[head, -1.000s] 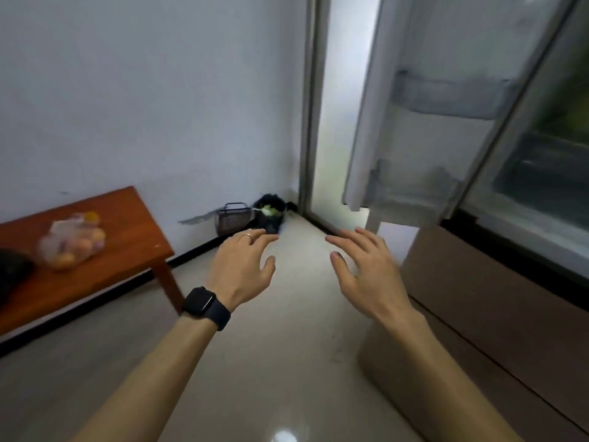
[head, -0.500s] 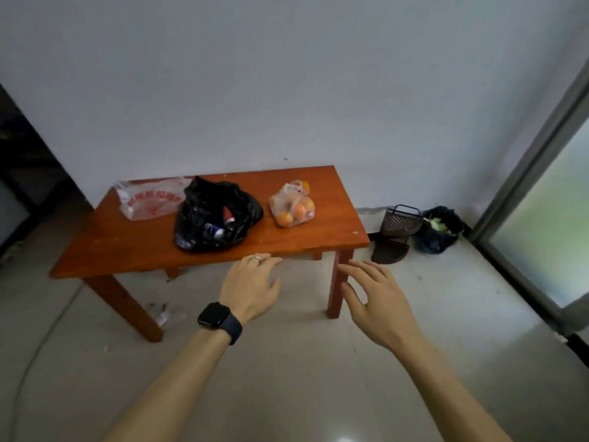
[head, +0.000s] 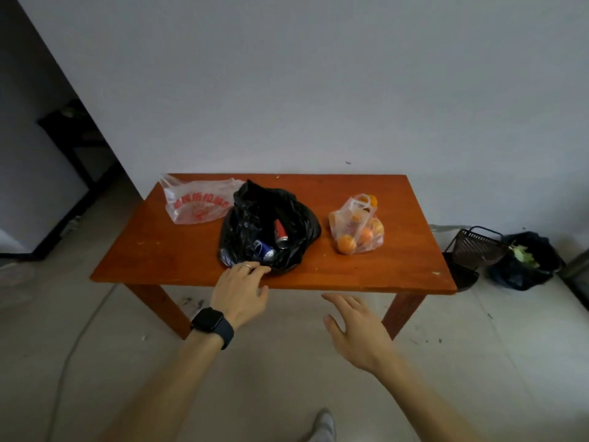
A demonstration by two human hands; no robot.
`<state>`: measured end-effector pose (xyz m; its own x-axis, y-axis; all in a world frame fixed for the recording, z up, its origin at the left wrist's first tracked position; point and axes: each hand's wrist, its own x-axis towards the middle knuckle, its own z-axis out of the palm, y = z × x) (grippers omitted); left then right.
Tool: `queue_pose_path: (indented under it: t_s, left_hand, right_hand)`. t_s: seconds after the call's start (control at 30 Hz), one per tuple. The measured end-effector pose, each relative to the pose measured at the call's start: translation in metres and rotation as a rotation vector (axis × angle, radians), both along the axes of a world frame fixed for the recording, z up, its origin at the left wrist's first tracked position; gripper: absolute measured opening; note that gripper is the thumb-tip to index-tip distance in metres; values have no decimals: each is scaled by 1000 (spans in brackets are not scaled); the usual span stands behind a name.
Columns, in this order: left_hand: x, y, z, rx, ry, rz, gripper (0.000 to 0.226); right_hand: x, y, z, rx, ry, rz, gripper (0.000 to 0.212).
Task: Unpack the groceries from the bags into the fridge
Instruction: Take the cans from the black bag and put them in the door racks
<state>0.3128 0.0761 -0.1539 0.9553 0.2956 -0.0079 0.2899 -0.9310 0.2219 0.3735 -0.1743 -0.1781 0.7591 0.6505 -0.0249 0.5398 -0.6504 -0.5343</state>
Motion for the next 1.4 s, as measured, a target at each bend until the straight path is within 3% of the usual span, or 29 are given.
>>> queue_pose_path:
  t_s: [0.27, 0.43, 0.67, 0.8, 0.93, 1.07, 1.4]
  left_hand:
    - [100, 61, -20, 129, 182, -68, 50]
    - [144, 99, -44, 202, 309, -157, 54]
    - [227, 163, -77, 362, 435, -488, 63]
    - [266, 198, -103, 347, 519, -679, 77]
    - [281, 228, -123, 338, 628, -788, 90]
    - [289, 252, -138, 278, 622, -818, 89]
    - [302, 253, -160, 187, 628, -894, 70]
  right_hand:
    - [94, 72, -32, -67, 163, 105, 40]
    - [144, 124, -46, -120, 224, 96, 50]
    - [216, 224, -68, -102, 182, 76, 49]
    - [254, 274, -78, -246, 193, 90, 57]
    - [281, 296, -96, -493, 360, -96, 67]
    - [289, 299, -112, -583, 575, -251, 97]
    - [274, 337, -128, -594, 568, -414, 100]
